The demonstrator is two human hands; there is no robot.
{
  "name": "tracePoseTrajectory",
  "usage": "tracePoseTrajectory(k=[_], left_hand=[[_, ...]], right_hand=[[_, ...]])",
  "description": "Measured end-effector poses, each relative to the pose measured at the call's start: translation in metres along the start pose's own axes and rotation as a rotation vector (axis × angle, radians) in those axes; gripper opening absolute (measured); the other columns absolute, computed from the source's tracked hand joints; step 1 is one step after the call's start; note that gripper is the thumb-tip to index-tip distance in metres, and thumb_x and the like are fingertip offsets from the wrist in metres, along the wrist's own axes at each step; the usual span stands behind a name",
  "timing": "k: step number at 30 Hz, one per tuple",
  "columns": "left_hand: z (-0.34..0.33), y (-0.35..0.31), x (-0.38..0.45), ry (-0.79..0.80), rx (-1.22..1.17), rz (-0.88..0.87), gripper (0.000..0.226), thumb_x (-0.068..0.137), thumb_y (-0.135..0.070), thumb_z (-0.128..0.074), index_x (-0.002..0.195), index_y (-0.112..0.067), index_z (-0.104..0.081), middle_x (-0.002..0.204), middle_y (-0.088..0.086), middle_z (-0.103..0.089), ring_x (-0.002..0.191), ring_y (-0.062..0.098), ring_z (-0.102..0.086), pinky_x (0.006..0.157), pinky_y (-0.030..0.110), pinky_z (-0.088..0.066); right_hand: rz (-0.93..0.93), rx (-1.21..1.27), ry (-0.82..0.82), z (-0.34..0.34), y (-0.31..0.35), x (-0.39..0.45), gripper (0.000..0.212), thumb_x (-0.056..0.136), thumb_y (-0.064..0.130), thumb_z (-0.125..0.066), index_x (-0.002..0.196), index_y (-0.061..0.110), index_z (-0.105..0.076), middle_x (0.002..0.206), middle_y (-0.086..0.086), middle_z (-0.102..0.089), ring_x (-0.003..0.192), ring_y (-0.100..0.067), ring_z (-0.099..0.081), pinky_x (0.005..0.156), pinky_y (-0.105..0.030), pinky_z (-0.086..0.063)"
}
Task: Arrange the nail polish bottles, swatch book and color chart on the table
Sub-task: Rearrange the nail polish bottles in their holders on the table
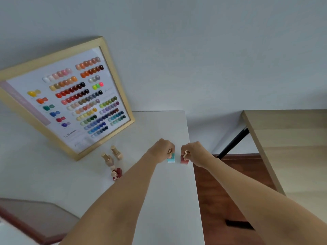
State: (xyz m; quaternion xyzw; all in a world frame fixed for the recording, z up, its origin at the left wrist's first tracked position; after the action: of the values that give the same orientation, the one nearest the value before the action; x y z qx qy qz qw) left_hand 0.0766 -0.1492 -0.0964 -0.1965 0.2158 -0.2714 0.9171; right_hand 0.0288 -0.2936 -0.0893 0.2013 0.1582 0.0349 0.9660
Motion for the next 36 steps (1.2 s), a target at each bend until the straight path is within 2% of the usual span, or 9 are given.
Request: tracePoseTrajectory(k=[5, 8, 12, 18, 22, 27, 30, 33, 36], left_hand=[[-0.01, -0.006, -0.002, -0.026, 0.027, -0.01, 0.022, 0.084, -0.003, -0.06, 0.102, -0.011, -0.07, 0.105, 0.011, -0.069, 0.093, 0.028, -0.061, 0.074, 0.024, -0.043], [-0.013, -0.007, -0.005, -0.037, 0.032, -0.009, 0.028, 0.085, -0.002, -0.058, 0.108, -0.014, -0.069, 0.111, 0.012, -0.068, 0.1, 0.03, -0.062, 0.081, 0.028, -0.049], [-0.012, -0.005, -0.009, -0.036, 0.025, 0.012, 0.045, 0.084, -0.003, -0.065, 0.125, -0.021, -0.06, 0.123, 0.011, -0.061, 0.111, 0.031, -0.06, 0.094, 0.036, -0.052], [0.002, -0.002, -0.021, -0.014, -0.034, 0.015, 0.078, 0.073, -0.004, -0.077, 0.14, -0.025, -0.042, 0.133, 0.009, -0.054, 0.113, 0.024, -0.061, 0.09, 0.033, -0.055], [0.031, 0.016, -0.038, -0.076, -0.105, 0.029, 0.07, 0.078, 0.0, -0.07, 0.14, -0.021, -0.043, 0.131, 0.01, -0.053, 0.105, 0.022, -0.062, 0.09, 0.035, -0.055], [0.085, 0.057, -0.072, -0.298, -0.124, 0.097, 0.049, 0.084, -0.001, -0.06, 0.132, -0.011, -0.053, 0.126, 0.013, -0.059, 0.103, 0.021, -0.063, 0.088, 0.03, -0.053], [0.113, 0.092, -0.094, -0.367, -0.063, 0.215, 0.045, 0.087, -0.001, -0.056, 0.13, -0.01, -0.054, 0.128, 0.013, -0.06, 0.11, 0.024, -0.06, 0.095, 0.031, -0.05], [0.121, 0.125, -0.111, -0.221, 0.056, 0.348, 0.057, 0.086, 0.002, -0.056, 0.138, -0.015, -0.044, 0.136, 0.011, -0.053, 0.119, 0.026, -0.054, 0.099, 0.035, -0.048], [0.115, 0.145, -0.125, -0.044, 0.195, 0.423, 0.074, 0.081, 0.005, -0.062, 0.144, -0.019, -0.033, 0.141, 0.013, -0.045, 0.12, 0.028, -0.053, 0.096, 0.035, -0.049]], right_hand=[[0.02, 0.002, -0.003, -0.002, -0.002, -0.004, 0.022, 0.082, -0.004, -0.06, 0.093, 0.013, -0.068, 0.097, -0.008, -0.068, 0.082, -0.023, -0.063, 0.075, -0.031, -0.053], [0.038, -0.002, -0.004, -0.002, 0.0, -0.006, 0.024, 0.083, -0.001, -0.061, 0.098, 0.016, -0.068, 0.104, -0.007, -0.066, 0.088, -0.023, -0.062, 0.081, -0.034, -0.053], [0.055, 0.005, 0.005, 0.001, 0.002, -0.009, 0.032, 0.081, 0.002, -0.066, 0.108, 0.019, -0.067, 0.116, -0.003, -0.063, 0.097, -0.023, -0.061, 0.088, -0.035, -0.053], [0.091, -0.077, 0.042, 0.013, 0.004, -0.009, 0.048, 0.079, 0.002, -0.067, 0.12, 0.025, -0.06, 0.125, -0.001, -0.058, 0.105, -0.019, -0.059, 0.094, -0.034, -0.049], [0.141, -0.136, 0.072, 0.028, 0.011, -0.001, 0.057, 0.077, -0.009, -0.053, 0.122, 0.025, -0.058, 0.131, -0.002, -0.055, 0.118, -0.019, -0.052, 0.102, -0.032, -0.042], [0.172, -0.125, 0.044, 0.042, 0.041, 0.012, 0.047, 0.078, 0.001, -0.057, 0.118, 0.025, -0.058, 0.132, -0.003, -0.051, 0.121, -0.021, -0.048, 0.103, -0.036, -0.041], [0.218, -0.092, 0.035, 0.035, 0.072, 0.02, 0.044, 0.078, 0.006, -0.058, 0.117, 0.025, -0.059, 0.131, -0.003, -0.05, 0.12, -0.022, -0.046, 0.101, -0.036, -0.041], [0.272, -0.07, 0.059, 0.015, 0.101, 0.025, 0.042, 0.079, 0.013, -0.062, 0.118, 0.026, -0.058, 0.129, -0.002, -0.051, 0.117, -0.021, -0.049, 0.101, -0.033, -0.041], [0.304, -0.05, 0.11, -0.012, 0.125, 0.026, 0.047, 0.079, 0.02, -0.069, 0.123, 0.025, -0.054, 0.126, -0.003, -0.052, 0.112, -0.021, -0.053, 0.095, -0.032, -0.046]])
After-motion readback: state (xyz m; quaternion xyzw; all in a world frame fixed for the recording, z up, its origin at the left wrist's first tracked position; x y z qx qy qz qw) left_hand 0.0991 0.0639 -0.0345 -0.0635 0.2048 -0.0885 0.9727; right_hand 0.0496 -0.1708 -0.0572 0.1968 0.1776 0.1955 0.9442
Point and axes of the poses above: each hand's wrist, its own x-axis towards the middle knuckle, its own z-axis out of the back of the hand, y = z × x, the point moved 4 cm from there along x, towards the middle knuckle
